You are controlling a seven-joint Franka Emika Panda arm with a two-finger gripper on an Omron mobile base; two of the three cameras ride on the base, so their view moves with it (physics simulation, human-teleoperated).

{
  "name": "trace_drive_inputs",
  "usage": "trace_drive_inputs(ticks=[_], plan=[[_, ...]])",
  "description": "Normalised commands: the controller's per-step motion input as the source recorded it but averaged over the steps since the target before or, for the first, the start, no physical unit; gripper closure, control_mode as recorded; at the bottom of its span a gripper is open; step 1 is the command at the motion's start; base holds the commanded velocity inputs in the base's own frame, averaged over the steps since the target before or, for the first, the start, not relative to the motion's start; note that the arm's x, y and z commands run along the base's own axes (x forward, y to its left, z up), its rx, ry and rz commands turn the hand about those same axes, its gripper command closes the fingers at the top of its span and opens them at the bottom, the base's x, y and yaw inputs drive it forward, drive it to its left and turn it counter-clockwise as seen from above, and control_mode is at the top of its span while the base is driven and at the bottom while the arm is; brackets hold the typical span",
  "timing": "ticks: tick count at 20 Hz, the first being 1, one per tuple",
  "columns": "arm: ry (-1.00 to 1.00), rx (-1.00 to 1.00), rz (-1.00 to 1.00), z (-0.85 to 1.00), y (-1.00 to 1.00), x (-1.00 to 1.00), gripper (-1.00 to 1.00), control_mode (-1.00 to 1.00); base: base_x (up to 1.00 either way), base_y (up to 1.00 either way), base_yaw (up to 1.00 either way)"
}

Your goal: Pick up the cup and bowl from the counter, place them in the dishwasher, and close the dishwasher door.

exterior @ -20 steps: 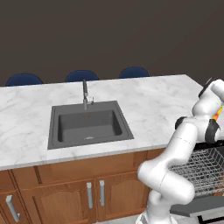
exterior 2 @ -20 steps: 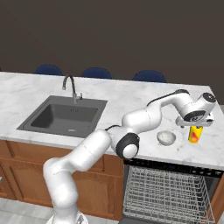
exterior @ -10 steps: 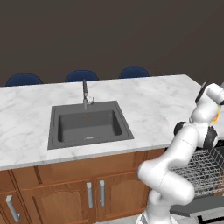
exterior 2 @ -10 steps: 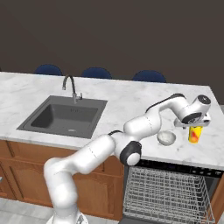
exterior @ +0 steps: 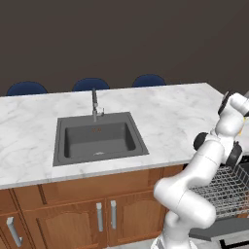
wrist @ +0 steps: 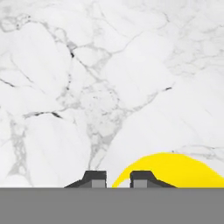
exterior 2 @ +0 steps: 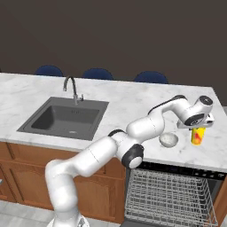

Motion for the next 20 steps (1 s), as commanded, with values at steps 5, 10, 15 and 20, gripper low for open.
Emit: trace_drive_inputs(ticks=[5,10,15,20], plan=[[-0.11,-0.03,0.0,0.13,0.31,-0.71,1.0,-1.0,0.0,0.0,0.0],[-0.16,-0.19,0.03,0.33,0.89,-0.83,1.0,-1.0,0.0,0.0,0.0],[-0.14,-0.27,0.06,0.1,1.0,-0.76,1.0,-1.0,0.0,0.0,0.0],[-0.11,-0.35,0.08,-0.1,1.0,-0.8,1.0,-1.0,0.0,0.0,0.0]])
